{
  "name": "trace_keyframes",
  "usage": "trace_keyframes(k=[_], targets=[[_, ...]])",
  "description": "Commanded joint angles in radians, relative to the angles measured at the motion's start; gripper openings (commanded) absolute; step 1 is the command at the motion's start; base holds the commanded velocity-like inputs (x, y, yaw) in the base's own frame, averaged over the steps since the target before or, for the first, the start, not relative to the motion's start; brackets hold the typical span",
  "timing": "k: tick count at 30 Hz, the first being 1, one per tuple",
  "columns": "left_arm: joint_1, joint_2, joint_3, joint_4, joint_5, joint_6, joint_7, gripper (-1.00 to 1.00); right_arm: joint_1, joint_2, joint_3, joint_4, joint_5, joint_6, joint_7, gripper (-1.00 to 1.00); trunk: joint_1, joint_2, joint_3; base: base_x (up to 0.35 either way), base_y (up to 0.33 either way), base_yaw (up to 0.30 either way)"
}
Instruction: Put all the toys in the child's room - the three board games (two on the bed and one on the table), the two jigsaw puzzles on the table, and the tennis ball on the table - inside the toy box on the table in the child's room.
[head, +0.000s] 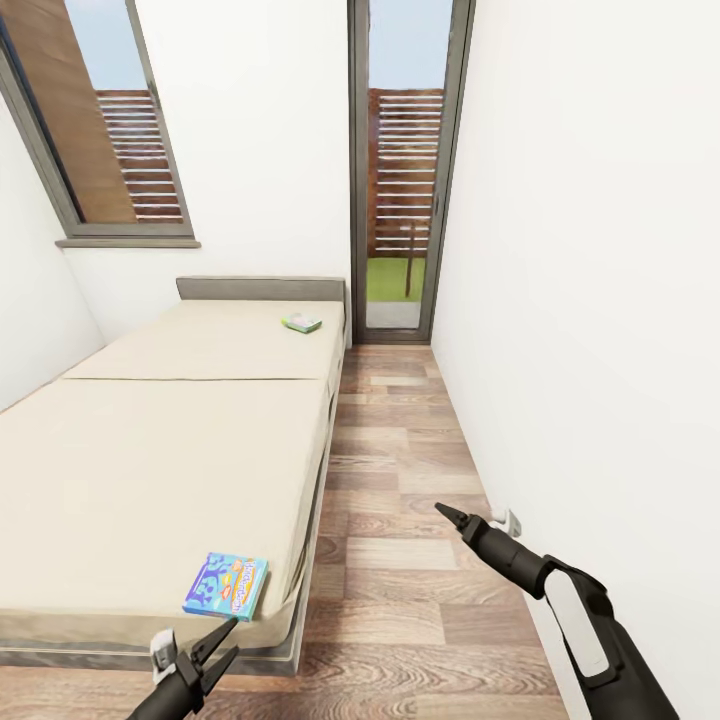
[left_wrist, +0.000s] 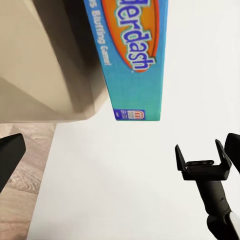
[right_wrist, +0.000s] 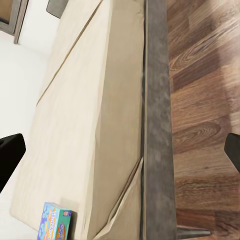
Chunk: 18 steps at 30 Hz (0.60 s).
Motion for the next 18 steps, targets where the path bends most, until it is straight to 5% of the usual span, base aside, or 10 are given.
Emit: trace_keyframes(k=[1,18], targets=[[0.0,0.0,0.002,0.0,0.0,0.01,-0.003,1.0,-0.001,0.0,-0.002,0.0,-0.003,0.007,0.003,1.0,0.0,0.0,-0.001,0.0,0.0,0.0],[0.001,0.001,0.003,0.0,0.0,0.009,-0.008,1.0,-0.001,-0.003,-0.002,0.0,-0.004,0.007,0.006,1.0,0.0,0.0,-0.001,0.0,0.0,0.0]])
